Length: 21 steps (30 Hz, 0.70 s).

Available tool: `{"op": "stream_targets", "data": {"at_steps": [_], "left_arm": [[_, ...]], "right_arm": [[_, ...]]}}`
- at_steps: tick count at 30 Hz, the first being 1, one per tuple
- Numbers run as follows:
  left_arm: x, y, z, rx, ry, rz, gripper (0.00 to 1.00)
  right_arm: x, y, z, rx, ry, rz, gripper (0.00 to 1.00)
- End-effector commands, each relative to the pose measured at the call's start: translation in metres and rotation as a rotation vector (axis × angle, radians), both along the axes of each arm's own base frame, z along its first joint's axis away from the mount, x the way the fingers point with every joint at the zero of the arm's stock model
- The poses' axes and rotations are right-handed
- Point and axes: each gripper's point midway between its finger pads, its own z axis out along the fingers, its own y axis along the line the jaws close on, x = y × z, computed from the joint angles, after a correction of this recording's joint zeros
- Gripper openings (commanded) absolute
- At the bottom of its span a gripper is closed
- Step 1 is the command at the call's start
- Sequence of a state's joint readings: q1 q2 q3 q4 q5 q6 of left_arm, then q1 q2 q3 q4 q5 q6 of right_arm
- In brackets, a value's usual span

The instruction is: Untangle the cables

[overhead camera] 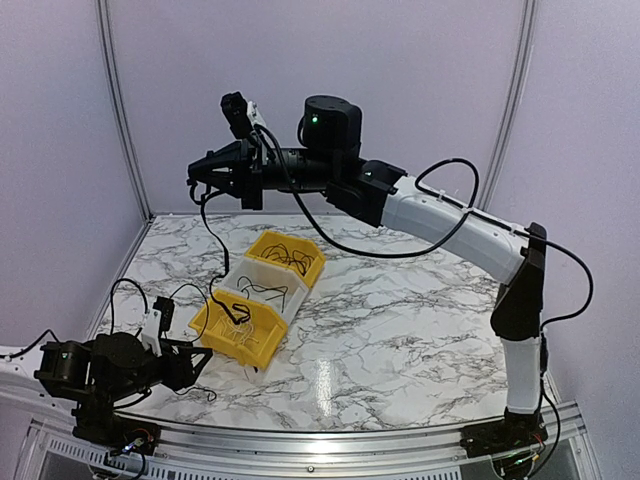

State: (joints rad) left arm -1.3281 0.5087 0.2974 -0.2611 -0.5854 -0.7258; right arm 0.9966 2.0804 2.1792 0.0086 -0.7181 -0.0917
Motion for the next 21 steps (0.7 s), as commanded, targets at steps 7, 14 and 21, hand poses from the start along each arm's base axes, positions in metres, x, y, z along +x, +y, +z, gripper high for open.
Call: {"op": "stream_targets", "data": {"at_steps": [7, 14, 21], "left_arm": [[0.001, 0.007, -0.006, 0.003, 0.010, 0.029, 0.61], [0.000, 0.008, -0.008, -0.003, 0.021, 0.034, 0.61], [-0.001, 0.009, -0.014, -0.004, 0.036, 0.043, 0.61]], "right_arm": [[0.016, 0.008, -0.026, -0.034, 0.081, -0.029, 0.00], [0.043, 0.011, -0.100, -0.170, 0.160, -0.052, 0.00], [0.032, 0.001, -0.138, -0.251, 0.177, -0.021, 0.00]]}}
